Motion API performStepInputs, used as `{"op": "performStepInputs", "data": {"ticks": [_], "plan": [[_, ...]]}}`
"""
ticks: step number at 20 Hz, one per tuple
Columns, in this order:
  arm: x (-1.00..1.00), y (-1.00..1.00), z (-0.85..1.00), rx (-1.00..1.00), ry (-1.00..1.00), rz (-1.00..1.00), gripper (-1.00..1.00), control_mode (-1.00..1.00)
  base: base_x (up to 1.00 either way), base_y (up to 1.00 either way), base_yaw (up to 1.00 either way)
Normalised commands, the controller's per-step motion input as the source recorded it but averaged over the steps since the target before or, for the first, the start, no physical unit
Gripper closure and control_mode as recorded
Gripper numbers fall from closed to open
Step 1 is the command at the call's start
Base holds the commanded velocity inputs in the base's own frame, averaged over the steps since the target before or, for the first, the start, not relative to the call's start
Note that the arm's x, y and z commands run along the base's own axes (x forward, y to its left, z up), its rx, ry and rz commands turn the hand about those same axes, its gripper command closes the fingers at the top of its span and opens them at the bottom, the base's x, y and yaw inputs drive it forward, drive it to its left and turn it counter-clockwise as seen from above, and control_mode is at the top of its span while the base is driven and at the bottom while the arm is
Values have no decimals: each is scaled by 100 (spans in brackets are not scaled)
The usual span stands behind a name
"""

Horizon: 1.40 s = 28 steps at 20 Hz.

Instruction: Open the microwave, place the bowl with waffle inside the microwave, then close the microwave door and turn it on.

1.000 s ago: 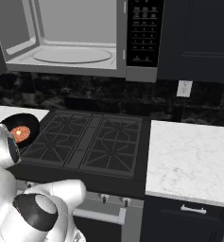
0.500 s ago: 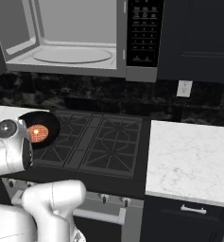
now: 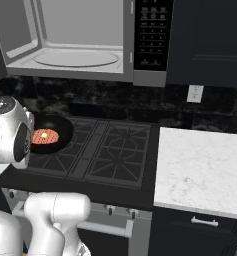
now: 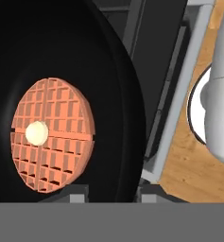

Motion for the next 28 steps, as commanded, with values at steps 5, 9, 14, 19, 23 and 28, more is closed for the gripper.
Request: {"op": "performStepInputs", "data": {"ticks": [5, 9, 14, 19, 23, 28], "plan": [[-45, -28, 78, 0, 13, -11, 100, -100, 0, 0, 0], [-62, -24, 48, 0, 4, -1, 100, -100, 0, 0, 0], [-9, -12, 51, 0, -6, 0, 100, -100, 0, 0, 0], [-13, -16, 46, 0, -20, 0, 100, -100, 0, 0, 0], [-14, -13, 24, 0, -42, 0, 100, -100, 0, 0, 0], [0, -7, 45, 1, -32, 0, 100, -100, 0, 0, 0]]}}
